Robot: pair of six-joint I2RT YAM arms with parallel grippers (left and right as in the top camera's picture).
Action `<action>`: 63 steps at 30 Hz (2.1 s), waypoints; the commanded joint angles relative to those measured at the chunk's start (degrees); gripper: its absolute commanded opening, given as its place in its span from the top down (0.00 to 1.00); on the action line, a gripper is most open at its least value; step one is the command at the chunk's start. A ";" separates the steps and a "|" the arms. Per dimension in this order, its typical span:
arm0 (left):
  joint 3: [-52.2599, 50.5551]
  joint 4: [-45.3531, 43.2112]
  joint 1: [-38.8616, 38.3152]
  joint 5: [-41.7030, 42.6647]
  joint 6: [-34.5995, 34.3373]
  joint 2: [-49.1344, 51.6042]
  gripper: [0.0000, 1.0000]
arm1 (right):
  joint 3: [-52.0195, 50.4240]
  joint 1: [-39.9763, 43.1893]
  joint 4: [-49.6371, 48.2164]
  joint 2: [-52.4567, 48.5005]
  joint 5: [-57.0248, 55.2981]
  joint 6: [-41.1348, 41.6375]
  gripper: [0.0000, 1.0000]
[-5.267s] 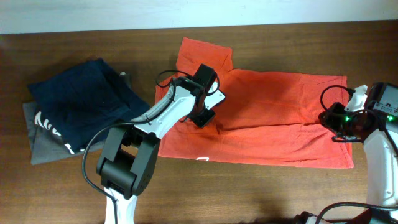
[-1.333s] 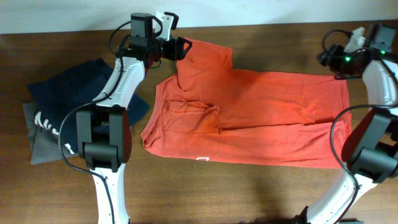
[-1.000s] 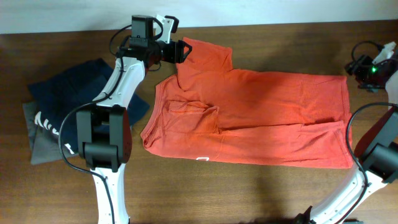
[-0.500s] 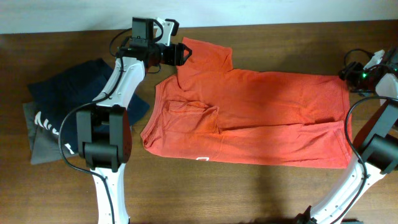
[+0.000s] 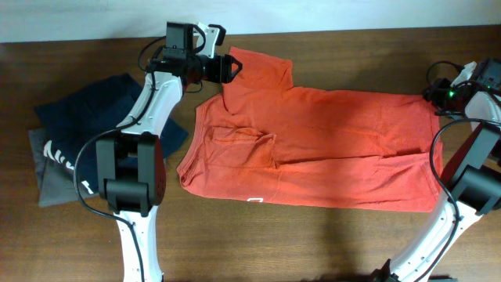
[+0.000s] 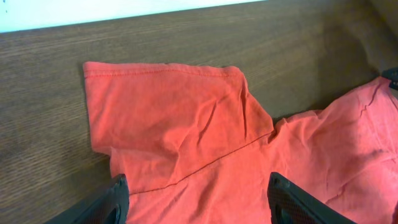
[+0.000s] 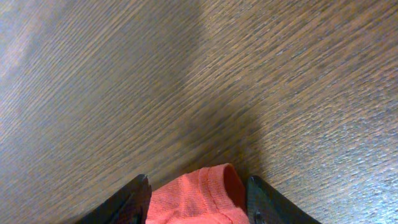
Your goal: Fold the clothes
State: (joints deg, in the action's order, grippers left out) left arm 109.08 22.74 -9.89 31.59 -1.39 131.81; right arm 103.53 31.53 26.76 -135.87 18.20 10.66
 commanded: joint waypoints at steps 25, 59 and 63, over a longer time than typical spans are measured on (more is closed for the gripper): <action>0.55 0.66 -0.11 -2.10 4.72 1.95 0.25 | 0.96 0.87 22.73 19.69 3.89 -0.13 0.96; 4.24 -26.80 -3.08 -12.66 -0.90 20.17 0.47 | 0.94 -3.13 28.13 22.05 4.09 -1.01 0.95; 4.24 -26.10 -4.28 -14.93 -0.31 20.33 0.57 | 0.94 -3.13 28.13 22.05 4.09 -1.01 0.95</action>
State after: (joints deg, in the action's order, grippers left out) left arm 112.92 -4.14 -12.93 19.33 -1.56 150.26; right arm 104.03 28.49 54.89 -114.59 21.96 10.31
